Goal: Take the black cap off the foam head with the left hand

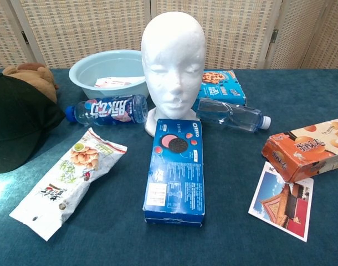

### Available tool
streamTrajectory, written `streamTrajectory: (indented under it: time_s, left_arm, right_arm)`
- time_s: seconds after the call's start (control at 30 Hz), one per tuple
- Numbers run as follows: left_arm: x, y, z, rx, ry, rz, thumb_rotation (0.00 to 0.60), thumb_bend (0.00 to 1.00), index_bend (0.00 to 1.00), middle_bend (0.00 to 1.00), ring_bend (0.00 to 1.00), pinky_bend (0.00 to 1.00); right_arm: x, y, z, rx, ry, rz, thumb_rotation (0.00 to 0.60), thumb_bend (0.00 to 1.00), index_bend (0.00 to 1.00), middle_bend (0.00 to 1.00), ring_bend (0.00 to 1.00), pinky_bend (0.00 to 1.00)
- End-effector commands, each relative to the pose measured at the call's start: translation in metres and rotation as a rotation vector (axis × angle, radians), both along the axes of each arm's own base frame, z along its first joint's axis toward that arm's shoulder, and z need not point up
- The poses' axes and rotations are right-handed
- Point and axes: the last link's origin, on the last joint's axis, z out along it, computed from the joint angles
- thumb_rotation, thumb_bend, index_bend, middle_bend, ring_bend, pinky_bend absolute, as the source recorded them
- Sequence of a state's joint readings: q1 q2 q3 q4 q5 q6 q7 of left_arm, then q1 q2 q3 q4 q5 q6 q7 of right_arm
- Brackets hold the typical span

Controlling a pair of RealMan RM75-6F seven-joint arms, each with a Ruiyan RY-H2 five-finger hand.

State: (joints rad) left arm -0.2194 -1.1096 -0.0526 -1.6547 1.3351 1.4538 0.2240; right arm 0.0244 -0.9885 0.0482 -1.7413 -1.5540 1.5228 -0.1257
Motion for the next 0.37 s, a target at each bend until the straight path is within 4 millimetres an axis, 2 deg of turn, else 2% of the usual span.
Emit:
streamTrajectory:
  time_s: [0.03, 0.37]
  left_arm:
    - [0.001, -0.012, 0.003, 0.016, -0.010, 0.025, 0.600, 0.04, 0.00, 0.32, 0.32, 0.51]
    - [0.012, -0.034, -0.005, 0.029, -0.024, -0.013, 0.600, 0.04, 0.04, 0.31, 0.31, 0.47]
  right_arm:
    - [0.002, 0.000, -0.006, 0.038, -0.016, 0.014, 0.600, 0.08, 0.09, 0.23, 0.22, 0.33]
    - [0.007, -0.001, -0.014, 0.054, -0.028, 0.039, 0.600, 0.08, 0.10, 0.23, 0.22, 0.33]
